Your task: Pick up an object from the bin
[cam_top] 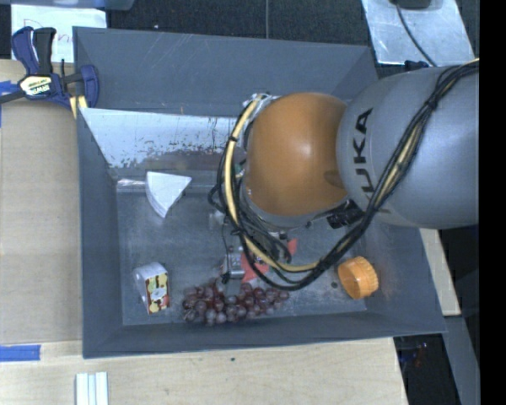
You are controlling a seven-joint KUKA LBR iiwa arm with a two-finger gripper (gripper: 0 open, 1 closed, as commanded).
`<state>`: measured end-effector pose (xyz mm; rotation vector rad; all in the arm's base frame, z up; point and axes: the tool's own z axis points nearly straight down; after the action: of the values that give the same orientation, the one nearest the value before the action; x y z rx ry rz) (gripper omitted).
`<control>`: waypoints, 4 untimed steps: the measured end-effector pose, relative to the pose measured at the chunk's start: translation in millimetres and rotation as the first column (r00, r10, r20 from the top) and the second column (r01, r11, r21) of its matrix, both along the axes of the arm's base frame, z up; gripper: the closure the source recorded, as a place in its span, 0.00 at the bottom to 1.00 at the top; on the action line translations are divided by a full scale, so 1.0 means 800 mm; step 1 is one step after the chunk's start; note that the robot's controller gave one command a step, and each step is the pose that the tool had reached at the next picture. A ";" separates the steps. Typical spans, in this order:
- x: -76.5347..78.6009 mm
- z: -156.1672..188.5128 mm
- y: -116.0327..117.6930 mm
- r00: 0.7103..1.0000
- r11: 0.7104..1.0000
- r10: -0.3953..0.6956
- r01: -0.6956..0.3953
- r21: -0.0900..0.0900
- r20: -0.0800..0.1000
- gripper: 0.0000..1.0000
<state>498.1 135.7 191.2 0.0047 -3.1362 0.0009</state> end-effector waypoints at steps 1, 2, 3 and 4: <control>0.002 0.005 -0.001 1.000 1.000 -0.003 0.003 0.001 0.008 0.00; -0.003 -0.084 -0.059 0.995 0.995 0.104 -0.104 0.001 0.012 0.00; 0.001 -0.072 -0.096 0.918 0.918 0.396 -0.396 0.000 0.015 0.00; 0.017 -0.096 -0.117 0.983 0.983 0.184 -0.184 0.000 0.011 0.00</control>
Offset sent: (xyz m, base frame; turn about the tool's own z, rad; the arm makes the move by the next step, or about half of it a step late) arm -0.0077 -0.0824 -0.1212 -0.1774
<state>512.0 42.5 114.2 0.2955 -3.1330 0.0000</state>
